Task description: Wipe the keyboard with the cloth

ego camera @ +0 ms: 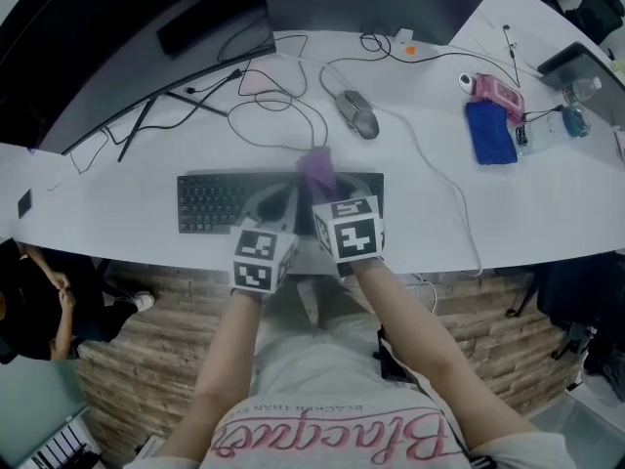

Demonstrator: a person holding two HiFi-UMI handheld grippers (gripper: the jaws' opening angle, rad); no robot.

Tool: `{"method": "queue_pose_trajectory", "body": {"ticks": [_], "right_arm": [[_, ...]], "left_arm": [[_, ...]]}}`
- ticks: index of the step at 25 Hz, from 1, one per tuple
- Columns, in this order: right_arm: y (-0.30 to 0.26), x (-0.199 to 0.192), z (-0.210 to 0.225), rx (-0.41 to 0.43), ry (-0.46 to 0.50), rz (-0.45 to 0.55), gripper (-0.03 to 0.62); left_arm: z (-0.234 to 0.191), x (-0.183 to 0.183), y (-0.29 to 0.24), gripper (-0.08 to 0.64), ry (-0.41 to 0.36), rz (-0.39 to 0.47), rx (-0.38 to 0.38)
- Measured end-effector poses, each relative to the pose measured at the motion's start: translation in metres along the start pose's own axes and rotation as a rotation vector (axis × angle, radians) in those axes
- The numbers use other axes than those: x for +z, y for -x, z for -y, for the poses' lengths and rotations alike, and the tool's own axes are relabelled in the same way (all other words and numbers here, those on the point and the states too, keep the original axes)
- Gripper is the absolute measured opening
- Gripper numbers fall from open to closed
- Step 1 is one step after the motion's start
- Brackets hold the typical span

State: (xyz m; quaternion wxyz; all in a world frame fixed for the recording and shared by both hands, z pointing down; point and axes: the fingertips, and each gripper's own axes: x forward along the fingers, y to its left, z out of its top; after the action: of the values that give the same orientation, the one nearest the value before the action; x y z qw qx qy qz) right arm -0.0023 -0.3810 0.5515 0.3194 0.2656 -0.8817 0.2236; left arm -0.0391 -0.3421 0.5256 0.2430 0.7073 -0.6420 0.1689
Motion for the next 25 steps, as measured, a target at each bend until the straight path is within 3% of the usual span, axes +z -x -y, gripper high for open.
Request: {"method": "queue_pose_trajectory", "body": {"ticks": [25], "right_arm": [[0.055,-0.021,0.104,-0.144,-0.042,0.008,0.094]], "left_arm": [[0.066,0.013,-0.031,0.008,-0.028,0.006,-0.070]]}}
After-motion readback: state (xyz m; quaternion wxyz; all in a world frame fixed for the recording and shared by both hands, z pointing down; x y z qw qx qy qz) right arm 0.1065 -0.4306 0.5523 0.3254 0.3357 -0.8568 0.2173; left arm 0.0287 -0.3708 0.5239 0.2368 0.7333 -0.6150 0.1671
